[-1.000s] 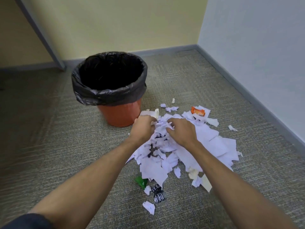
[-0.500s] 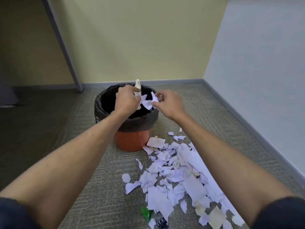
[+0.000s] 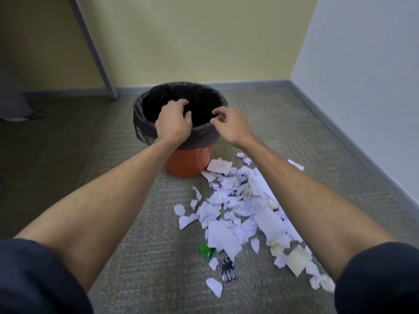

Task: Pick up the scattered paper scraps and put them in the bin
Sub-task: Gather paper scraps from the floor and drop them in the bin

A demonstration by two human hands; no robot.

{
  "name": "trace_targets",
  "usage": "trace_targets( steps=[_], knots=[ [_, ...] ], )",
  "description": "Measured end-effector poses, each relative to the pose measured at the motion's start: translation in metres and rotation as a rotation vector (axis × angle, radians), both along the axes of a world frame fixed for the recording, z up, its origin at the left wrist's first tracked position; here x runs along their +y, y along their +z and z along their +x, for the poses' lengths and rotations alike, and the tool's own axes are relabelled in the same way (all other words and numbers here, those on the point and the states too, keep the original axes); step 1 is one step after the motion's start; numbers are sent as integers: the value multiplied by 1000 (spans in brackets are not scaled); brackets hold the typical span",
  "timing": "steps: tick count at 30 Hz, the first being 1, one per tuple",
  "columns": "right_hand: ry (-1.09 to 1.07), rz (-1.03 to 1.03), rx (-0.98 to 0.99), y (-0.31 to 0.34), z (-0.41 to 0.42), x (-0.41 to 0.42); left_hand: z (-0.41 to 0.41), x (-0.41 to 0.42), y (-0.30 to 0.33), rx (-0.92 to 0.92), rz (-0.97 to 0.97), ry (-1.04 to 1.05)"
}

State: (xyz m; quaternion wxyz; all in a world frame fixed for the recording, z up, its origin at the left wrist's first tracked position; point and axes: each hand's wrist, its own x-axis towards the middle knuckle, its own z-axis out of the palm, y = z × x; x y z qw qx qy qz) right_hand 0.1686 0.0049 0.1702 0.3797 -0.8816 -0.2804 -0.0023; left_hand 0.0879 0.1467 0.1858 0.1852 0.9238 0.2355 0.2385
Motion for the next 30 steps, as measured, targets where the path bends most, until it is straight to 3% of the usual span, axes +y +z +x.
trace_targets(
  steps=[5, 11, 15, 19, 24, 30],
  knots=[
    [-26, -25, 52, -48, -31, -26, -28, -43, -43, -119, 72, -95],
    [-14, -193, 182, -119, -62, -61, -60, -69, -129, 191, -88, -108],
    [40, -398, 261, -157, -72, -81, -83, -75, -175, 364, -87, -123],
    [121, -605, 327, -185, -80, -94, -90, -71, -215, 590, -67, -274],
    [222, -722, 347, -209, -99, -101, -87, -71, -239, 736, -49, -371],
    [272, -708, 301, -226, -110, -95, -77, -76, -255, 634, -150, -337]
  ],
)
